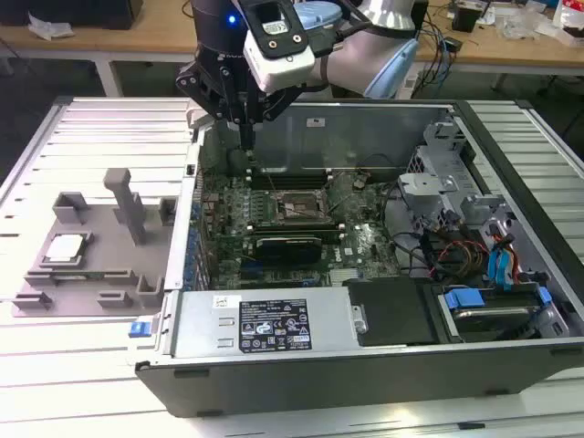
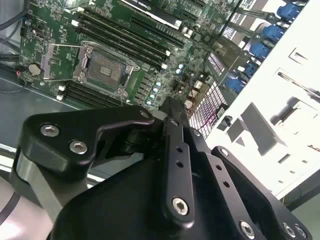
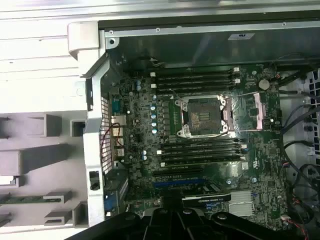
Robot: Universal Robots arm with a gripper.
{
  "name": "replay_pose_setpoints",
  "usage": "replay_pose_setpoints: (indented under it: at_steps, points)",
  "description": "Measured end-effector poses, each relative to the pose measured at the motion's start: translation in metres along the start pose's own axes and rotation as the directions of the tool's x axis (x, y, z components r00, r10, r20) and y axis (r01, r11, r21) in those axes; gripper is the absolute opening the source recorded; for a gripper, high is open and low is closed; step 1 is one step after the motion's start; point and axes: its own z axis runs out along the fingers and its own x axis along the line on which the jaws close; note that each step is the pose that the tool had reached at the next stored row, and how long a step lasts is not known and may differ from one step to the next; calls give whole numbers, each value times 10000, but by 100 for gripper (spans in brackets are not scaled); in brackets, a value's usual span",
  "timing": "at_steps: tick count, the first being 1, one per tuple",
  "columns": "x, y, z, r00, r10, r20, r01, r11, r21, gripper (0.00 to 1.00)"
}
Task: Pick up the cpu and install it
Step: 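Reach for the cpu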
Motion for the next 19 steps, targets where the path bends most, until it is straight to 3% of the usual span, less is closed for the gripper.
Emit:
replay_pose_setpoints:
  at_steps: [8,19]
  points:
    - [8,0,-1,10000,1,0,-1,10000,1,11]
    - [112,0,-3,10000,-1,14,1,10000,0,11]
